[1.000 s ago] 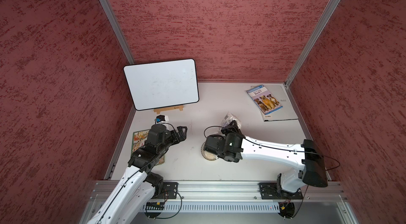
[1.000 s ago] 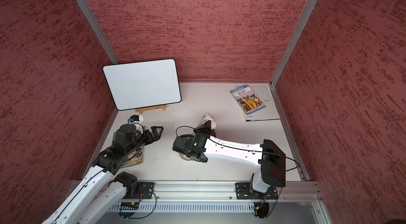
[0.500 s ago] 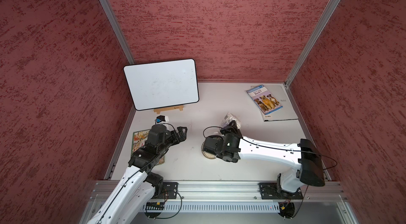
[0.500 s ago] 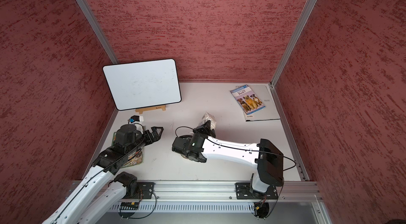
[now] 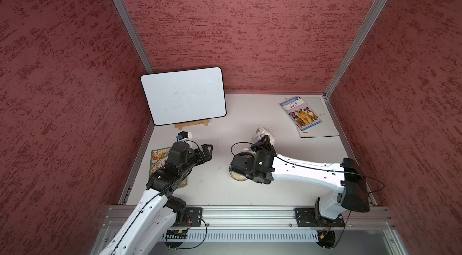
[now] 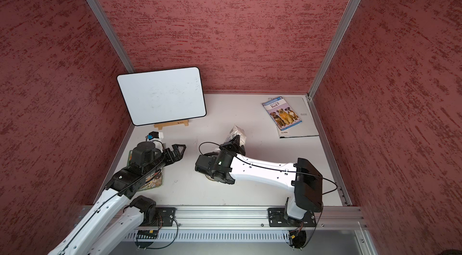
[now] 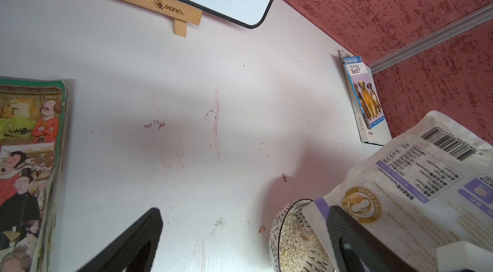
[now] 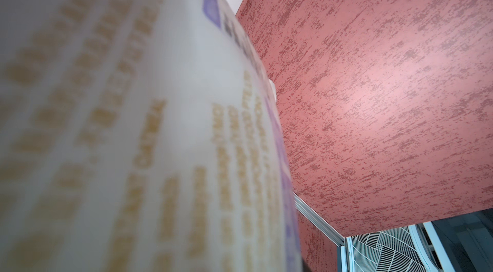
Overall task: Pour the oats into the breakfast bowl
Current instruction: Pour the oats into the bowl.
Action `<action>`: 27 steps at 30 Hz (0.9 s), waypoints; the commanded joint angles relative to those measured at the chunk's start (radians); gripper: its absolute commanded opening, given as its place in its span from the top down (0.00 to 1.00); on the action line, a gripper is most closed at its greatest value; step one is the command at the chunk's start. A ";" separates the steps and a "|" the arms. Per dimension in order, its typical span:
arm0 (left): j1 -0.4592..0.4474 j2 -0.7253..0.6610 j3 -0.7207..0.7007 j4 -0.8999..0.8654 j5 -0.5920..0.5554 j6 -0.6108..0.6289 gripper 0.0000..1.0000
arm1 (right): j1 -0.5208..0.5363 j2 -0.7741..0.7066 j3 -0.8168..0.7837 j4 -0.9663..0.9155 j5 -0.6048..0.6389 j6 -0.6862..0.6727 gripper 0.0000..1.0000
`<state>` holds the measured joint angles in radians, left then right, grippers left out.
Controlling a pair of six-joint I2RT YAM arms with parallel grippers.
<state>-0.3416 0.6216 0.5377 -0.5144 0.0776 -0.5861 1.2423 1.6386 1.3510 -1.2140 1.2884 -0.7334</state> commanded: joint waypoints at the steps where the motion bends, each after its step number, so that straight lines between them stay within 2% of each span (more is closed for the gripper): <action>1: 0.006 -0.008 -0.009 0.019 0.009 0.009 0.00 | 0.006 -0.023 0.025 -0.012 0.106 0.039 1.00; 24: 0.006 -0.005 -0.008 0.019 0.010 0.011 0.00 | 0.006 -0.039 0.040 -0.058 0.122 0.089 1.00; 27: 0.006 -0.005 -0.007 0.019 0.009 0.010 0.00 | 0.006 -0.028 0.002 -0.073 0.120 0.086 1.00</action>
<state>-0.3416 0.6216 0.5377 -0.5144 0.0780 -0.5861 1.2423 1.6382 1.3510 -1.2774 1.3102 -0.6769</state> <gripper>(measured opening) 0.998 0.261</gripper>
